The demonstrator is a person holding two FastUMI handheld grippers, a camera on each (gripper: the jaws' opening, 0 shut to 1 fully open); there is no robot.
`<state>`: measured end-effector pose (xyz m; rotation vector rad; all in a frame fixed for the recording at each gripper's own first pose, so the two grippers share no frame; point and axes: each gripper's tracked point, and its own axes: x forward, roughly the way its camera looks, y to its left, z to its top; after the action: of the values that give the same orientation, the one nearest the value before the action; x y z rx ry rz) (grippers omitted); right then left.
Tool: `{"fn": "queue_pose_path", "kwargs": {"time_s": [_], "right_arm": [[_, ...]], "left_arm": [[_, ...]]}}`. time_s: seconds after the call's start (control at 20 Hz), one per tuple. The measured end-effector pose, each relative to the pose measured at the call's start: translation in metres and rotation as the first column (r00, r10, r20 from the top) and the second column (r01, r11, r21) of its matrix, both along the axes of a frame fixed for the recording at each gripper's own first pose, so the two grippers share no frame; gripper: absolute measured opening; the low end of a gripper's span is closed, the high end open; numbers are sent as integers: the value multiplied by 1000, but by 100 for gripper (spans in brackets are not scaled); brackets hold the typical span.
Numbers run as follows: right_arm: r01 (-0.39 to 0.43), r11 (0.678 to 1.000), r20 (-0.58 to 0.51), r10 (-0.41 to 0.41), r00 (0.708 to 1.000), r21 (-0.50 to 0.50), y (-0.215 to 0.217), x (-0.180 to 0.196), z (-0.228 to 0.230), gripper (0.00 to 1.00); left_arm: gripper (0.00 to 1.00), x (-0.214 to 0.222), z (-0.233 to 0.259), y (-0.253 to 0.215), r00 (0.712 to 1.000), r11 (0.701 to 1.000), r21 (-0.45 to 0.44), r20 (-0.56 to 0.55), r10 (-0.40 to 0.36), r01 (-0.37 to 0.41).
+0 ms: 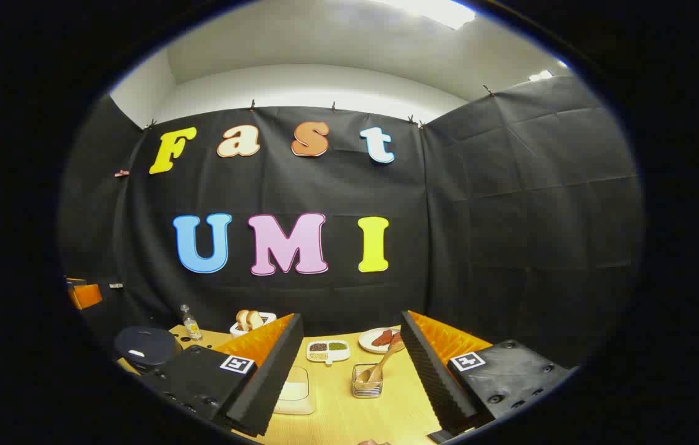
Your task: Close the left gripper, press the button to open the rice cooker; take a wooden spoon from the chopstick holder with the right hand, scoop a spoonful of rice and pour it into the rice cooker, then put the wooden spoon back into the chopstick holder.
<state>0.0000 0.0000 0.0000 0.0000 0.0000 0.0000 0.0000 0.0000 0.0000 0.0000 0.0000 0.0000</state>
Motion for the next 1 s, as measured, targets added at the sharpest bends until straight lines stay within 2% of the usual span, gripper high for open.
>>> {"fn": "queue_pose_path", "kwargs": {"time_s": [0.35, 0.6, 1.0], "right_arm": [[25, 1000, -16, -25, 1000, -6, -9, -9, -3, 98], [4, 1000, -24, -4, 1000, -18, 3, -3, -9, 98], [-72, 997, -84, 70, 994, -23, 22, 36, -33, 100]], "left_arm": [[95, 2, -11, 2, 1000, 999, -50, -30, -3, 2], [95, 2, -14, 12, 999, 998, -54, -40, 23, -25], [95, 14, -25, 15, 992, 994, -60, -96, 81, -87]]}}
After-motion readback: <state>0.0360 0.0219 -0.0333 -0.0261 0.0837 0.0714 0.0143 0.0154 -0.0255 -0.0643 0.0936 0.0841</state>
